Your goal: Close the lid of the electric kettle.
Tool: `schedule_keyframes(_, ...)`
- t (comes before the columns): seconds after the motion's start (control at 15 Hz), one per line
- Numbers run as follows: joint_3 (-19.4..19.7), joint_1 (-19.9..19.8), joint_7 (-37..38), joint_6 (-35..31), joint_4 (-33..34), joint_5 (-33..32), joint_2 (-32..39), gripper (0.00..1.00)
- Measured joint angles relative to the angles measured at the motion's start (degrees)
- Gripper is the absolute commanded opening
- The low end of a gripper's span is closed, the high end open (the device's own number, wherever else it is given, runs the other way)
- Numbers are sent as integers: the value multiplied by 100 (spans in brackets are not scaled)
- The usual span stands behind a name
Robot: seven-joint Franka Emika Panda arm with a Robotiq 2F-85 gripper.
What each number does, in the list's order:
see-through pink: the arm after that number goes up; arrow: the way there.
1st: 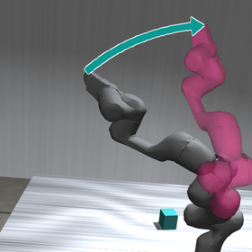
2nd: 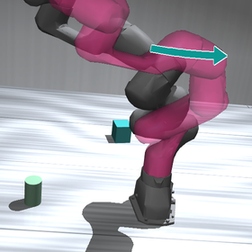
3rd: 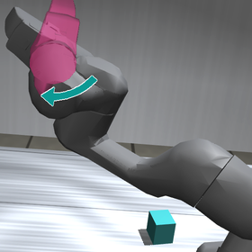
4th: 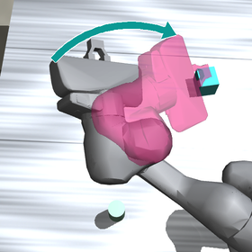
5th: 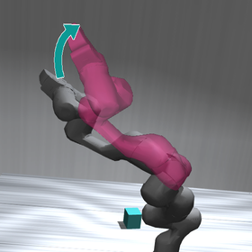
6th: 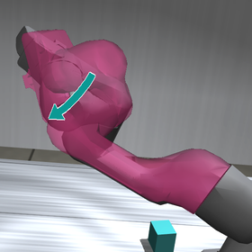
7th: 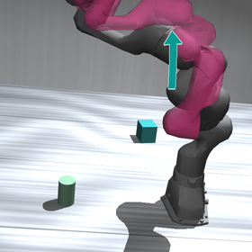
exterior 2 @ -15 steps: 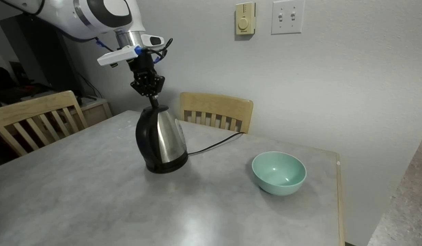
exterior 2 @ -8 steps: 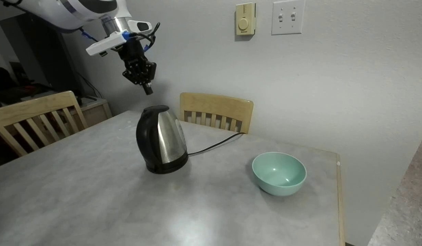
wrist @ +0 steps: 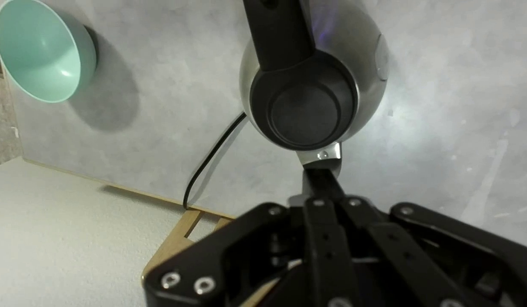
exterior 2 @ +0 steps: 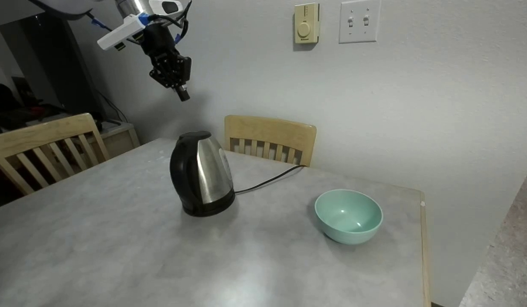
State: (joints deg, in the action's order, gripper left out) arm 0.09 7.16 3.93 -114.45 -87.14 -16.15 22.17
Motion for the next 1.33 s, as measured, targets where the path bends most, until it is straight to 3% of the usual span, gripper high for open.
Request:
schedule_keyframes(0.67,-49,3,599,354,-70,394,-110,97)
schedule_keyframes(1.0,-121,3,846,990,-60,1165,-214,100)
schedule_keyframes(1.33,-196,4,1077,1558,-50,1468,-415,100)
